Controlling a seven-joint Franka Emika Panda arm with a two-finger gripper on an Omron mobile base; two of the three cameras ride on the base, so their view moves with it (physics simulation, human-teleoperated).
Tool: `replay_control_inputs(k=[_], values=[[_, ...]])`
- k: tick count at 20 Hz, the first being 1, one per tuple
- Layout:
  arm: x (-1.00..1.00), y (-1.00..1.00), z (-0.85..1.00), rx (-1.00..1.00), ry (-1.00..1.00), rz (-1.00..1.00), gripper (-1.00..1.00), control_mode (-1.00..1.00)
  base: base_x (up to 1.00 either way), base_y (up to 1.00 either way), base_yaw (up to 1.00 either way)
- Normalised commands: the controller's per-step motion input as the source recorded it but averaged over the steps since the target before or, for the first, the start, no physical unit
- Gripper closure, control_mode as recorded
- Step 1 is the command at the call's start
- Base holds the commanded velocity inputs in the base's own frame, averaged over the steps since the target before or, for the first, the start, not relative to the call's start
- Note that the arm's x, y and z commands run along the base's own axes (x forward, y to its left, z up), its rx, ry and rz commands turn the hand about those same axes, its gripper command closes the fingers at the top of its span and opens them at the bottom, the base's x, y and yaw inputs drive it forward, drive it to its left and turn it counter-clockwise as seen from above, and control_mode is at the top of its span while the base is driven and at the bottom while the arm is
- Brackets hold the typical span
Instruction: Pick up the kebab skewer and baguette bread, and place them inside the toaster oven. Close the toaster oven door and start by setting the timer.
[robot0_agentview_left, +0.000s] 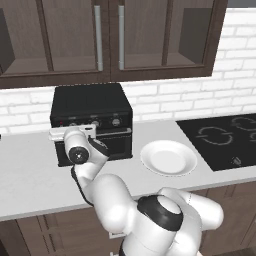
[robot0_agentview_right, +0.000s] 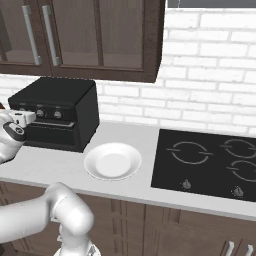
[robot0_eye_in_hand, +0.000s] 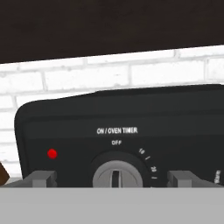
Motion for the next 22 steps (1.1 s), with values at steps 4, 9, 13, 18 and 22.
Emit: replay_control_inputs(k=[4, 9, 13, 18, 22], values=[[-0.03, 0.00, 0.00, 0.00, 0.00, 0.00, -1.00, -1.00, 0.00, 0.00, 0.00], [-0.07, 0.00, 0.00, 0.00, 0.00, 0.00, -1.00, -1.00, 0.00, 0.00, 0.00], [0.00, 0.00, 0.00, 0.00, 0.00, 0.00, -1.00, -1.00, 0.00, 0.00, 0.00], [0.02, 0.00, 0.00, 0.00, 0.00, 0.00, 1.00, -1.00, 0.00, 0.00, 0.00], [0.00, 0.00, 0.00, 0.00, 0.00, 0.00, 1.00, -1.00, 0.00, 0.00, 0.00]])
